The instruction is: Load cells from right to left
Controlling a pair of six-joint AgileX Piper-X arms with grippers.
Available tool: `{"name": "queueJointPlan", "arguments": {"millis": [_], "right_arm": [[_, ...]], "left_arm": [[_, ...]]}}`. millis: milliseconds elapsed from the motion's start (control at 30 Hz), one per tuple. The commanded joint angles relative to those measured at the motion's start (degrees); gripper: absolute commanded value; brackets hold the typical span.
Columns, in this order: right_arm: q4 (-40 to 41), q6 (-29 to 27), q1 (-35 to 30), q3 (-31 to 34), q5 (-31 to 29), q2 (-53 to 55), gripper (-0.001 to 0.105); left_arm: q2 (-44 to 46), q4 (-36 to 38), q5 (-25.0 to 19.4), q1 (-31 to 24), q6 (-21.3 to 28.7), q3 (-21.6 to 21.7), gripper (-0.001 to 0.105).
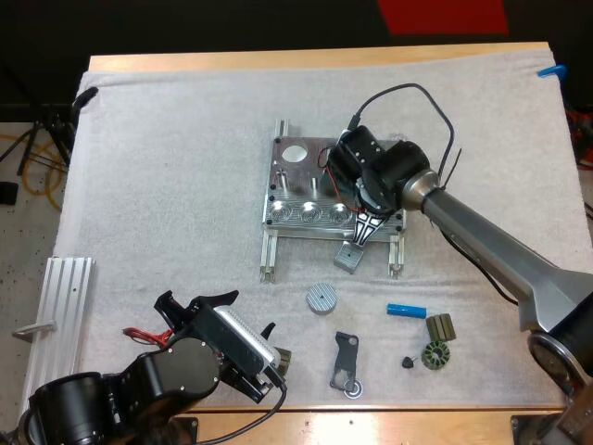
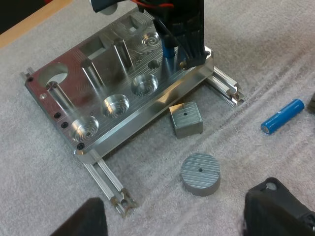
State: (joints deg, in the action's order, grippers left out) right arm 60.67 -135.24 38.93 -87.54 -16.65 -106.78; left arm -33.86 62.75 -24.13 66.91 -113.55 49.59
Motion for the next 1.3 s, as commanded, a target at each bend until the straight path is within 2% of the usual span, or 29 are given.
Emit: {"name": "queueJointPlan", "arguments": {"millis": [0,300,1033,1267], "right_arm": [[-0.3,-0.3,-0.1,-0.1,0.1,-0.3,0.0],[0.1,0.3,-0.1,-0.1,2.8,-0.3,0.0],[-0.3,1.6,-2.0,-0.1,2.8,-0.3,0.0],[-0.5,2.2,-2.2,-0.1,5.3,-0.3,0.0]], "left_arm": [[0.3,-0.1,-1.6,0.0,-0.6,0.7,0.058],[0.3,-0.1,-1.6,0.0,-0.6,0.7,0.058],[0.3,-0.1,-1.6,0.0,-0.5,0.7,0.058],[0.3,-0.1,-1.6,0.0,-0.5,0.7,0.058]]}}
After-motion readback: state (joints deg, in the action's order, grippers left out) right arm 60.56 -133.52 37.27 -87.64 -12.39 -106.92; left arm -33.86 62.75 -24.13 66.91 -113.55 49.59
